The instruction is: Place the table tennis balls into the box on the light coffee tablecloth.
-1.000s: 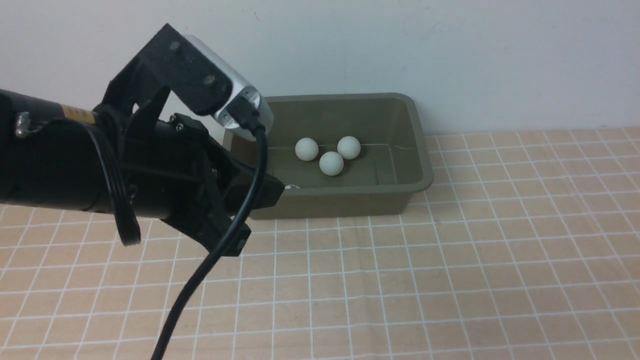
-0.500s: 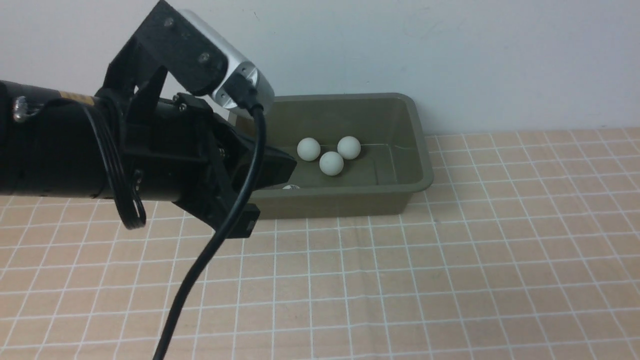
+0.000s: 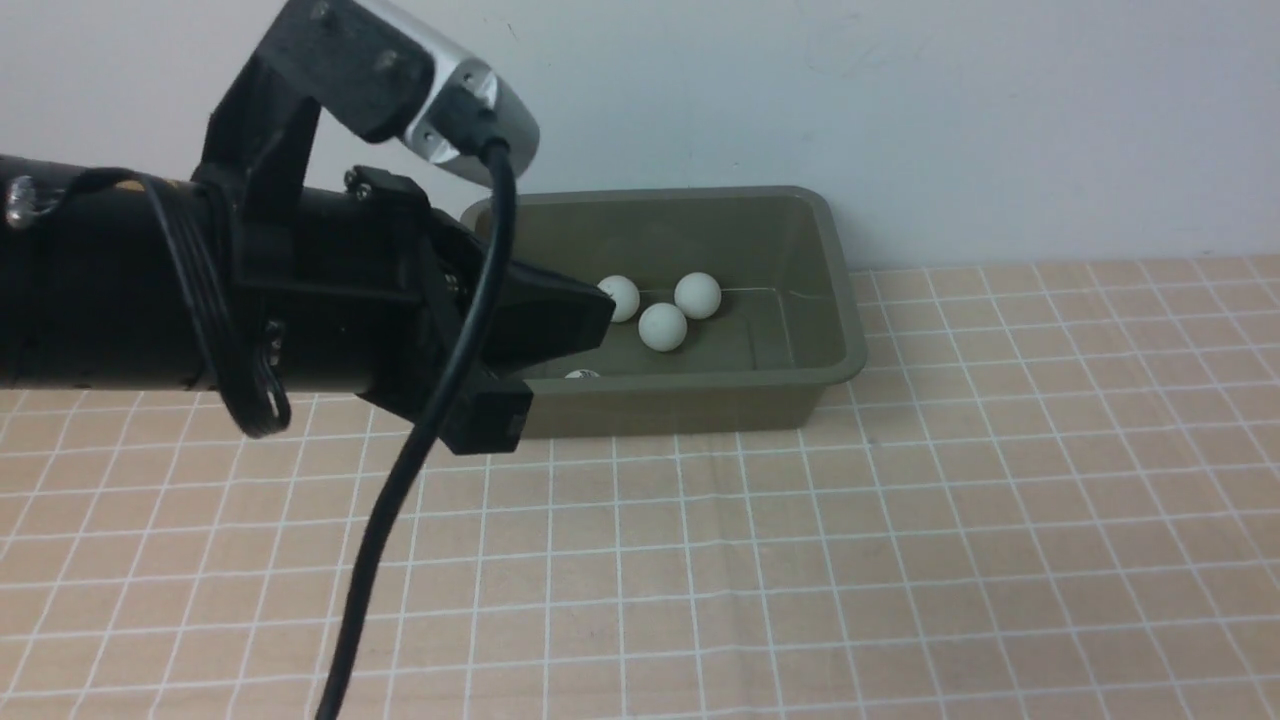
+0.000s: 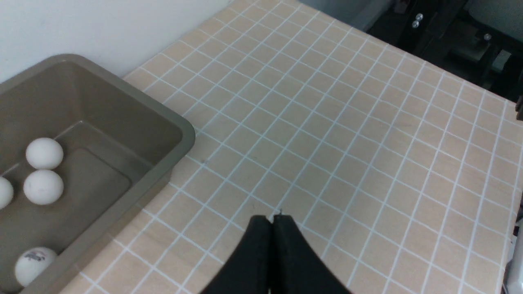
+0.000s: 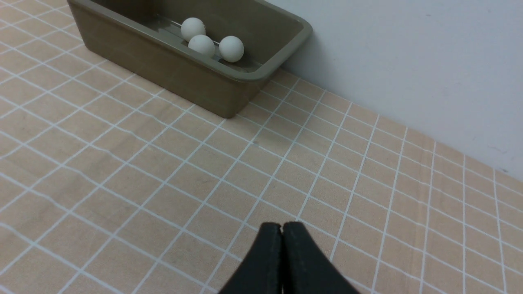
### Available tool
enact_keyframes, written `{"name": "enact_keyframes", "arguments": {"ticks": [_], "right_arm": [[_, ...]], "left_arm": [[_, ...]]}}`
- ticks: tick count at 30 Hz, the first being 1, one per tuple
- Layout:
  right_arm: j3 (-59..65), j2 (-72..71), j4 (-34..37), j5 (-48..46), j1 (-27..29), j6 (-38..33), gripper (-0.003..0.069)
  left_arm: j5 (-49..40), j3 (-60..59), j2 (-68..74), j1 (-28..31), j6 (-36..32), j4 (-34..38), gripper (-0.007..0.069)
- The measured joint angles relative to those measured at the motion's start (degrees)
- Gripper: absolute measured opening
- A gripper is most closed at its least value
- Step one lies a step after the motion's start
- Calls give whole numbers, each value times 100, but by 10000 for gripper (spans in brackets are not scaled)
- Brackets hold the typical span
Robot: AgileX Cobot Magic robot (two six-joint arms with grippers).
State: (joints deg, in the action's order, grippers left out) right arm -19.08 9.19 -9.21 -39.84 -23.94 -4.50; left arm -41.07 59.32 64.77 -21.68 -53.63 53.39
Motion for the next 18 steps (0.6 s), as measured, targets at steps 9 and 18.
{"name": "enact_keyframes", "arguments": {"ticks": [9, 18], "right_arm": [[0, 0, 0, 0, 0, 7, -17], [0, 0, 0, 12, 0, 7, -17]], "left_arm": [[105, -517, -2402, 200, 0, -150, -69], [654, -1644, -3959, 501, 143, -755, -69]]}}
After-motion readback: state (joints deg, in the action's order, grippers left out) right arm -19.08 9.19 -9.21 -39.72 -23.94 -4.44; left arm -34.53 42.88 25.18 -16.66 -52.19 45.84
